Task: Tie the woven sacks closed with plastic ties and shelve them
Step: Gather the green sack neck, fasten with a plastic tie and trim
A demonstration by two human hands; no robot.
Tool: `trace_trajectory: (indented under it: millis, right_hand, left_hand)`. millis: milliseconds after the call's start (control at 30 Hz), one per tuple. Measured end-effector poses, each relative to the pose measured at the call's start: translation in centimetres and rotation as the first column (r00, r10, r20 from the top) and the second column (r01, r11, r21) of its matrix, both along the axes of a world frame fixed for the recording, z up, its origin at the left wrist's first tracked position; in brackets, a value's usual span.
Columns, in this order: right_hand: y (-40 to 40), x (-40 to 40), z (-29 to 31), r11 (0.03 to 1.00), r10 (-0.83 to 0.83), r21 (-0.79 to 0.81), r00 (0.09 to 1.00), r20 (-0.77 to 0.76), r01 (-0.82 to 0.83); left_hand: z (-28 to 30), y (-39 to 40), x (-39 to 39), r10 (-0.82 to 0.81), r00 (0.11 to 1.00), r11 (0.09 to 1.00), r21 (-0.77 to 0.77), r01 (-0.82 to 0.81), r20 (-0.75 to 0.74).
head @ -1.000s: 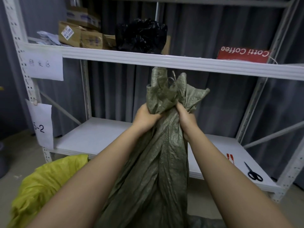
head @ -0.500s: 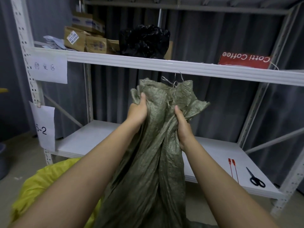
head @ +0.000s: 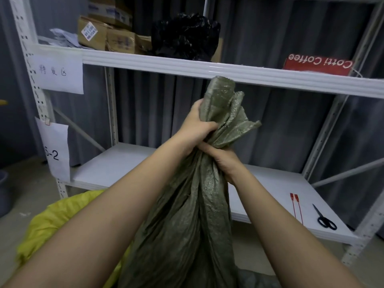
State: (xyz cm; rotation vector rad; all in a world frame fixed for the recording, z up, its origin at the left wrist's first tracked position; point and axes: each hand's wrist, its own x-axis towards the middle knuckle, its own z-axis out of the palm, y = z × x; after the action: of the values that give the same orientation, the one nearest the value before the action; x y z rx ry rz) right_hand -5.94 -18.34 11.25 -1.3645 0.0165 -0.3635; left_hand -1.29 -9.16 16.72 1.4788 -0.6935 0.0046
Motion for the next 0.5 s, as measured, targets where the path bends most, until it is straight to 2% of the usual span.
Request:
trace_trajectory:
  millis: [67,167,200,267,333,367,400,433,500]
  right_hand:
    - [0.2,0.2,0.4,0.998,-0.028,-0.057,0.999,0.026,0.029]
    - [0.5,1.0,0.6,0.992,-0.129,0.013,0.989,0.065,0.129]
    - [0.6,1.2,0.6,0.986,-0.162,0.042,0.985,0.056,0.159]
    - [0.6,2.0,0.4,0.97,-0.238,0.064,0.971,0.012,0.237]
    - [0.3,2.4,0.2,0.961,-0.27,0.056,0.962,-0.052,0.273]
    - [0.1,2.5,0.0,0.964,-0.251,0.061,0.963,-0.092,0.258]
    - [-0.1,2.4,-0.1,0.969,-0.226,0.069,0.966,-0.125,0.235]
    - [-0.4,2.4,-0.3,0.972,-0.21,0.075,0.965,-0.158,0.224]
    - [-0.8,2.0,-0.2,0.976,-0.181,0.084,0.961,-0.208,0.202]
  left_hand:
    - [0.7,0.1,-0.2,-0.047,0.991,0.991,0.129,0.031,0.125]
    - [0.9,1.0,-0.4,-0.188,0.974,0.968,0.194,0.161,0.129]
    - [0.7,1.3,-0.3,-0.21,0.968,0.969,0.164,0.187,0.137]
    - [-0.3,1.9,0.2,-0.152,0.977,0.988,0.009,0.153,0.147]
    - [-1.7,2.4,0.6,-0.062,0.997,0.978,-0.196,0.072,0.055]
    - [-2.8,2.7,0.9,-0.034,0.999,0.971,-0.237,0.031,-0.009]
    - [-3.9,3.1,1.2,-0.02,0.998,0.978,-0.207,0.006,-0.063]
    - [-5.2,3.3,1.5,-0.024,0.991,0.994,-0.107,0.01,-0.128]
    - [-8.0,3.3,1.5,-0.098,0.967,0.976,0.169,0.14,-0.235]
